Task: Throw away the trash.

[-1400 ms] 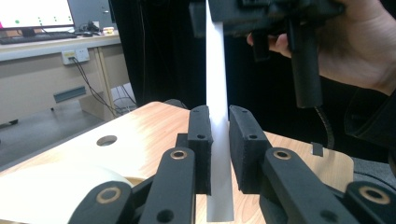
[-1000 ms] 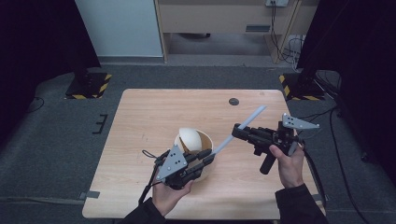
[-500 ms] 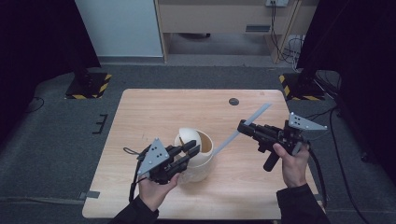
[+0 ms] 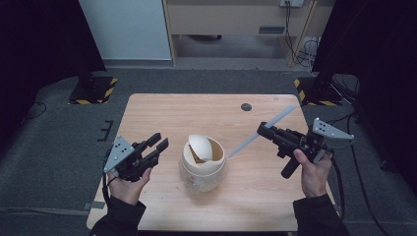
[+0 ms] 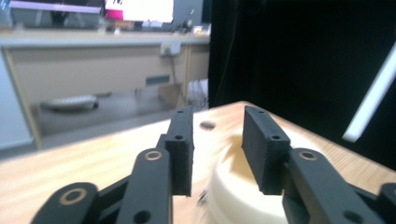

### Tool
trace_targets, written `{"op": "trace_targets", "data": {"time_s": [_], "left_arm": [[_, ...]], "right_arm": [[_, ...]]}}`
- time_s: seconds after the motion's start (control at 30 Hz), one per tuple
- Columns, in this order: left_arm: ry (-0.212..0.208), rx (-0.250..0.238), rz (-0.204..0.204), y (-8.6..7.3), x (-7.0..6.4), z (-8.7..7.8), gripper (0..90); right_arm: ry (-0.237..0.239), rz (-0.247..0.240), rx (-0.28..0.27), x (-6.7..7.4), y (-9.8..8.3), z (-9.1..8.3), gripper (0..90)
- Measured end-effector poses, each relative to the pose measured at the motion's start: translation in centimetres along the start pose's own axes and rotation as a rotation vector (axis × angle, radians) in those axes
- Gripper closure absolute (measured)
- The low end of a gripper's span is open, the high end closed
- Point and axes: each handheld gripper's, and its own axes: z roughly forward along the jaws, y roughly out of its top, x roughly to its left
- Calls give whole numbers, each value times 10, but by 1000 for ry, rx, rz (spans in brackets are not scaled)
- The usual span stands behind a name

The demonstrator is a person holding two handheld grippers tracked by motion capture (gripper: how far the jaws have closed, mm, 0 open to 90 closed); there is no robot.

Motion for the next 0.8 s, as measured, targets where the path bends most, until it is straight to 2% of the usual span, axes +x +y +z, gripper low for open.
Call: {"op": "trace_targets", "data": {"time_s": [0.07,0.17,0.27,0.3,0.4,0.5,0.7,0.8], "left_arm": [[24,31,-13,-9,9,0,616],[61,104,-34,-30,24,2,572],[81,178,-94,-52,38,11,517],[86,203,-98,-59,41,14,503],[85,294,-89,-78,47,23,398],[73,370,-80,-92,49,30,345],[111,478,-65,-111,58,39,251],[124,508,-70,-117,62,43,234]], "right_arm": [[-12,2,-11,-2,0,-2,803],[-29,0,-24,-4,0,-3,803],[-42,-4,-32,-5,-1,-2,802],[-45,-5,-36,-5,-1,-2,802],[-51,-10,-37,-6,0,-1,802],[-57,-14,-31,-8,0,2,802],[-50,-16,-8,-7,-3,16,802],[-52,-20,5,-7,-5,23,802]]}}
